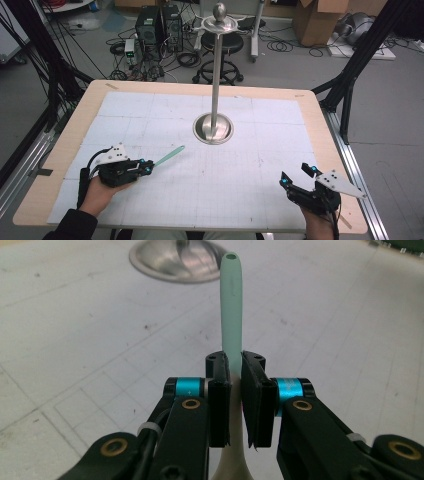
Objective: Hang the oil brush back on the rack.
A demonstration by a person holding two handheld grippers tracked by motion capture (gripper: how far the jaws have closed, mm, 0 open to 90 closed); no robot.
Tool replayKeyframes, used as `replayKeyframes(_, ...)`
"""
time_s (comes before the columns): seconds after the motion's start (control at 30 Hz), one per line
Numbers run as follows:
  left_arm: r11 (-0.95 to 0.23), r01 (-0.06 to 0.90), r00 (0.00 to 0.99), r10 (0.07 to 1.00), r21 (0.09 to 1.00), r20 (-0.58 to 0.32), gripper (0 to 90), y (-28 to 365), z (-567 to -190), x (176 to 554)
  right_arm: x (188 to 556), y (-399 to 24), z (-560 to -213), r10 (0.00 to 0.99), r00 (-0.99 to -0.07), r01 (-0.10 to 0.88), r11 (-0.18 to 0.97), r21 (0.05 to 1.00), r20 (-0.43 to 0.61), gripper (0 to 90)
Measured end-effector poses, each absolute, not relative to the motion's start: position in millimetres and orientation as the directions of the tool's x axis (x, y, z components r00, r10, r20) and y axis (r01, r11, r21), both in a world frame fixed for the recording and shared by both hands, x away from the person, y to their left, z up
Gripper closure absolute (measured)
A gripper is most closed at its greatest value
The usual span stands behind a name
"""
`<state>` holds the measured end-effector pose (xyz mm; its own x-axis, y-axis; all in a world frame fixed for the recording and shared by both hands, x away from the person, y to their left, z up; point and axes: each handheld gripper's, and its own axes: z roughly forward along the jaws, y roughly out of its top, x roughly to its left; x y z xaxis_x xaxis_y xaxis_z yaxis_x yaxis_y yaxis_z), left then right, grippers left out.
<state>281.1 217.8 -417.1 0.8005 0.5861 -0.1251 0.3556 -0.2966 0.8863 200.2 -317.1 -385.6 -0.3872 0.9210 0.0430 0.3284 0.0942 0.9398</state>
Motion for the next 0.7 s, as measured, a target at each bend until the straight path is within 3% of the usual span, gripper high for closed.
replayKeyframes(0.37,-0.145,0.285,0.816,0.556,0.948,-0.161,81.7,218.7,-405.4,261.2,201.0,-312.0,-384.4,0.9,-0.431,0.307,0.077,0.949,0.066,22.6)
replayKeyframes(0.7,-0.047,0.208,0.839,0.522,0.977,-0.153,81.7,215.8,-384.3,247.8,204.7,-290.1,-377.6,0.808,-0.581,0.269,0.08,0.96,0.096,22.4)
